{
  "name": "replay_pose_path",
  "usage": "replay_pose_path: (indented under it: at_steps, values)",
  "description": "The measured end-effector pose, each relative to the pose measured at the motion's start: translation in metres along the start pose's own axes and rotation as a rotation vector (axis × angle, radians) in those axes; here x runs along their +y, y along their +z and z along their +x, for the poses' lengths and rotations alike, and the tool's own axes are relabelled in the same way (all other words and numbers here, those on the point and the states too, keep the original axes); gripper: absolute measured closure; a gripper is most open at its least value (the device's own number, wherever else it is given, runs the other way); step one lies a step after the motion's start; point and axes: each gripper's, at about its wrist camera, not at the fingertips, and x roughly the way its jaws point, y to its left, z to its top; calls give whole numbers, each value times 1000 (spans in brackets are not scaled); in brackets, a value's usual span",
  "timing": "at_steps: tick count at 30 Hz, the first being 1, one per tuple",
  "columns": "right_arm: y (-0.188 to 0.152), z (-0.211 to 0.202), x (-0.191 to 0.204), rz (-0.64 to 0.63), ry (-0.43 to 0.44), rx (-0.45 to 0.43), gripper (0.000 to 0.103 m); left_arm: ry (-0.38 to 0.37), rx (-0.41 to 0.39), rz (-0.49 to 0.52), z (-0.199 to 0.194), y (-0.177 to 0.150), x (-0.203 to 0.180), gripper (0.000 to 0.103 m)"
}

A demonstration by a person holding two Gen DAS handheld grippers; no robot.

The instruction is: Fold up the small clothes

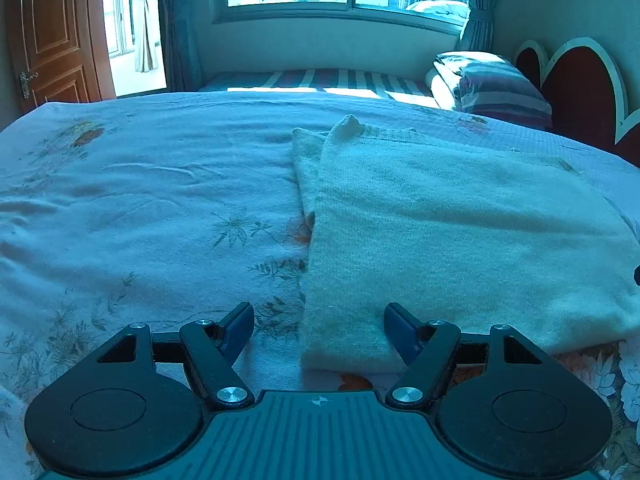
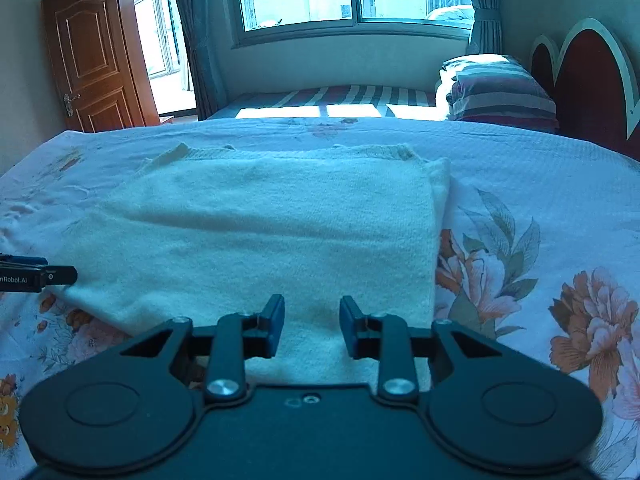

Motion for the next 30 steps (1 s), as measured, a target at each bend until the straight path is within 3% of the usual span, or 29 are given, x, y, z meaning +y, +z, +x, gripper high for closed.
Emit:
replay_pose_path:
  at_steps: [4, 9, 11, 14, 20, 23, 30]
  values:
    - [6, -3, 15, -37, 44, -36, 70, -53, 0, 30, 8, 3, 0, 31]
    - [2, 15, 78, -71, 88, -3, 72, -74, -14, -13, 11, 5, 2, 31]
    - [-3, 23, 95, -78, 73, 16, 72, -76, 15, -9, 16, 2, 5, 31]
    - [-15, 27, 108, -144, -26, 42, 73, -98, 17, 21, 16, 1, 9, 31]
    - [-22, 8, 55, -48, -228, 40, 69, -152, 28, 47, 18, 3, 17, 31]
    - [-18, 1, 29, 67, -184, 55, 70, -183, 11, 37, 17, 10, 22, 31]
    - [-6, -16, 18, 176, -167, -34, 66, -275, -13, -60, 41, 41, 37, 32]
